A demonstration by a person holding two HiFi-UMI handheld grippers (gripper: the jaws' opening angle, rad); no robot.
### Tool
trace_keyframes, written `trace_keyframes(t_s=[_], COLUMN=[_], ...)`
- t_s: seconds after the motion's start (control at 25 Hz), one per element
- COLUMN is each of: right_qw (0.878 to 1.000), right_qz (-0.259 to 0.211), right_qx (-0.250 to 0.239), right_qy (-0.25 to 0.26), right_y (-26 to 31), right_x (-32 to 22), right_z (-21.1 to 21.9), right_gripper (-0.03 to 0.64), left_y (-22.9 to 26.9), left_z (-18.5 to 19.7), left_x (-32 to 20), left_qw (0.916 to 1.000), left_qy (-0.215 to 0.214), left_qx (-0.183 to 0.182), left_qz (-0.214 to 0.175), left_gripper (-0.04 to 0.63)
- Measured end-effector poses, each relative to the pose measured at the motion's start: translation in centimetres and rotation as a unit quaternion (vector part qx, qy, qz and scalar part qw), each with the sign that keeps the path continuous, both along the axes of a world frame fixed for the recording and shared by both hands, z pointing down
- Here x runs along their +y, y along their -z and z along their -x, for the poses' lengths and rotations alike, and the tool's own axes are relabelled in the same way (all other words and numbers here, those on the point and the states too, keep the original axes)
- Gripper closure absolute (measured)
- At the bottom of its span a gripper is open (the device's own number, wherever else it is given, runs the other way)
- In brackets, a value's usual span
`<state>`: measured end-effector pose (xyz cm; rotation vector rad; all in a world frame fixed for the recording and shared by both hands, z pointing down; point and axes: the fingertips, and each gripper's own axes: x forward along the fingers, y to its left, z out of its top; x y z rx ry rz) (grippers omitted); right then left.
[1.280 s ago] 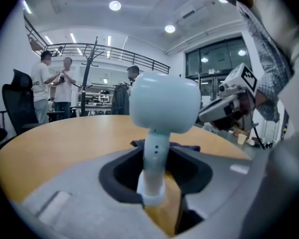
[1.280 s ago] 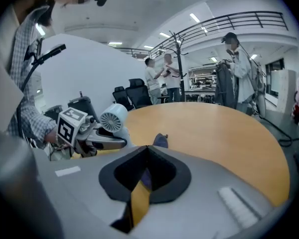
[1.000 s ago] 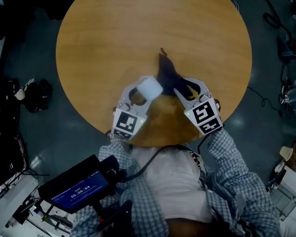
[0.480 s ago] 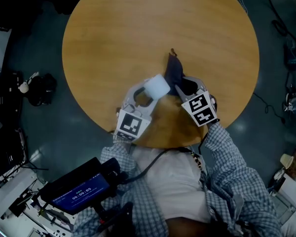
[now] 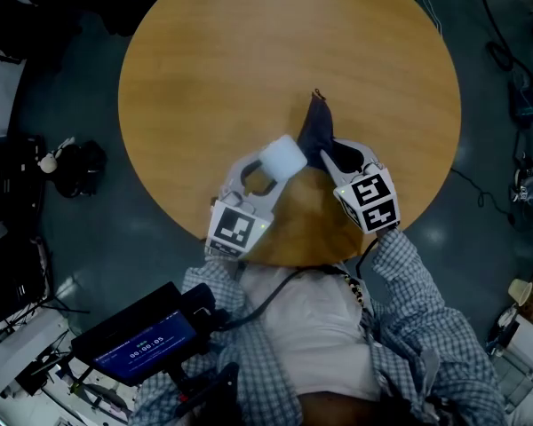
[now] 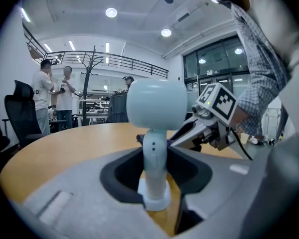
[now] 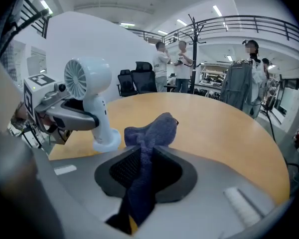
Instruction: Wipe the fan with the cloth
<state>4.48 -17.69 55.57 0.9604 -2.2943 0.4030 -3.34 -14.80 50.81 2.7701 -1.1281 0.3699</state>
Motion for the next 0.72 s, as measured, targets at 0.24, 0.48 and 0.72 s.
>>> trace_keyframes(t_s=[0.24, 0.48, 0.72], right_qw=[0.994, 0.97, 0.953], right_qz=[-0.069, -0.159, -0.204], right_qx=[-0.076, -0.184, -0.185], right_qy=[-0.028, 0.008, 0.122], right_y=[9.8, 25.2, 29.6], right_x=[-0.7, 0.1, 1.5], right_z=[-1.1, 0.7, 6.4], right_gripper=[0.54, 0.54, 0.54], left_y=[4.4, 9.3, 10.3], left_z=[0.1, 0.1, -0.2], left_x=[0.2, 1.2, 0.1], left_qw=[0.9994, 0.9978, 0.9966], left_qy=[0.009, 0.013, 0.019], left_qx=[0.013, 0.004, -0.007], left_qz=[-0.031, -0.065, -0.08], left_gripper=[0.453, 0.452, 0.451])
